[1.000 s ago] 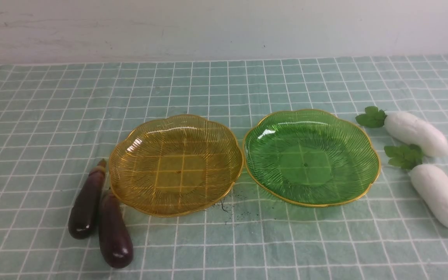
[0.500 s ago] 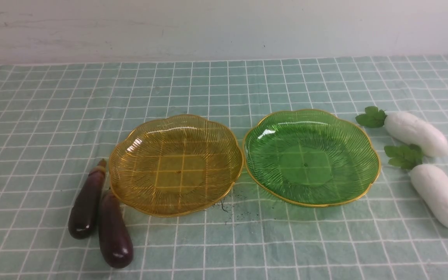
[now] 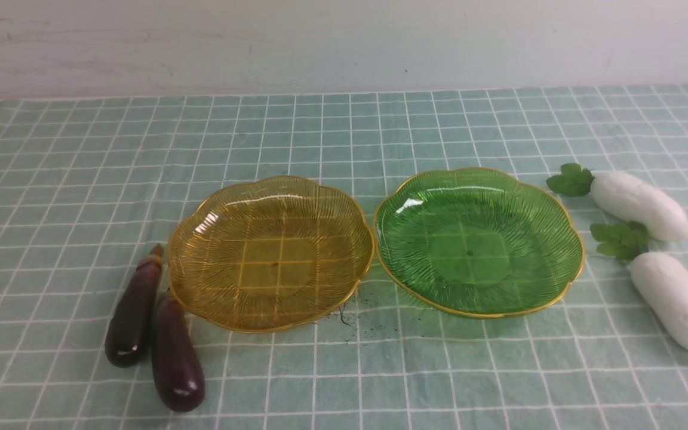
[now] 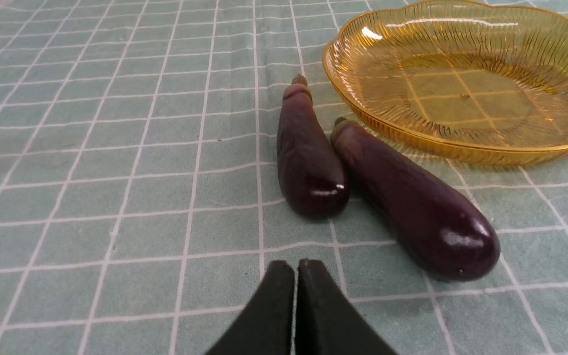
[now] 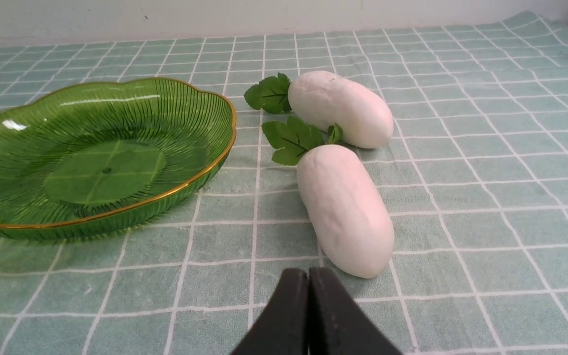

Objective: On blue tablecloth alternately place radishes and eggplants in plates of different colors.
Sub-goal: 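Place the white radish on the plate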

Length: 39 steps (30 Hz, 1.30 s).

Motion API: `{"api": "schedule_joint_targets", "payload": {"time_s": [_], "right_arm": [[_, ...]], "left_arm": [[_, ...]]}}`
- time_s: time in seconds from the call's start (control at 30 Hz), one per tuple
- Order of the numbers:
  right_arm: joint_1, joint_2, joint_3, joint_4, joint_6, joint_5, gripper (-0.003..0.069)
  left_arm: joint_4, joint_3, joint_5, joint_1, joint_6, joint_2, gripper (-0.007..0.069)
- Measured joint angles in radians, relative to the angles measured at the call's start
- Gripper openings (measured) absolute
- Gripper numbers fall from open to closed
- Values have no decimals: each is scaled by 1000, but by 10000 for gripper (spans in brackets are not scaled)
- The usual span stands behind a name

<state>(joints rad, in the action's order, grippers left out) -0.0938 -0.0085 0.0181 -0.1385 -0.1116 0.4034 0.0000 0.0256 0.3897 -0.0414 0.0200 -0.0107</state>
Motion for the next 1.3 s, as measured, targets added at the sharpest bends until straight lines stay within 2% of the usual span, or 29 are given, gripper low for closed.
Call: {"api": "schedule_joint_targets", "payload": {"time_s": [0.63, 0.67, 0.77, 0.83, 0.87, 0.9, 0.93, 0.97, 1.0, 1.03, 1.1, 1.2, 1.3], "right_arm": [[0, 0, 0, -19, 5, -1, -15], [0, 0, 0, -42, 20, -2, -15], [0, 0, 4, -309, 152, -3, -15], [0, 0, 6, -377, 174, -2, -15], [0, 0, 7, -458, 211, -2, -15], [0, 0, 7, -603, 246, -10, -15], [0, 0, 6, -629, 249, -12, -15], [0, 0, 6, -665, 253, -14, -15], [0, 0, 6, -718, 256, -16, -15], [0, 0, 6, -782, 257, -21, -15], [0, 0, 7, -833, 257, -31, -15], [0, 0, 10, -896, 254, -56, -15], [0, 0, 5, -928, 159, -86, -15]], "left_arm": [[5, 0, 0, 0, 3, 0, -8], [10, 0, 0, 0, 8, 0, -8], [28, 0, -7, 0, 6, 0, -8], [10, 0, -19, 0, -10, 0, -8], [-19, 1, -39, 0, -39, 0, -8], [-150, 3, -92, 0, -137, 0, -8], [-166, 3, -92, 0, -137, 0, -8], [-233, 3, -117, 0, -195, 0, -8], [-304, 3, -136, 0, -242, 0, -8], [-426, 3, -160, 0, -306, 0, -8], [-565, 3, -187, 0, -383, 0, -8], [-737, 3, -200, 0, -419, 0, -8], [-812, 3, -246, 0, -421, 0, -8]]}}
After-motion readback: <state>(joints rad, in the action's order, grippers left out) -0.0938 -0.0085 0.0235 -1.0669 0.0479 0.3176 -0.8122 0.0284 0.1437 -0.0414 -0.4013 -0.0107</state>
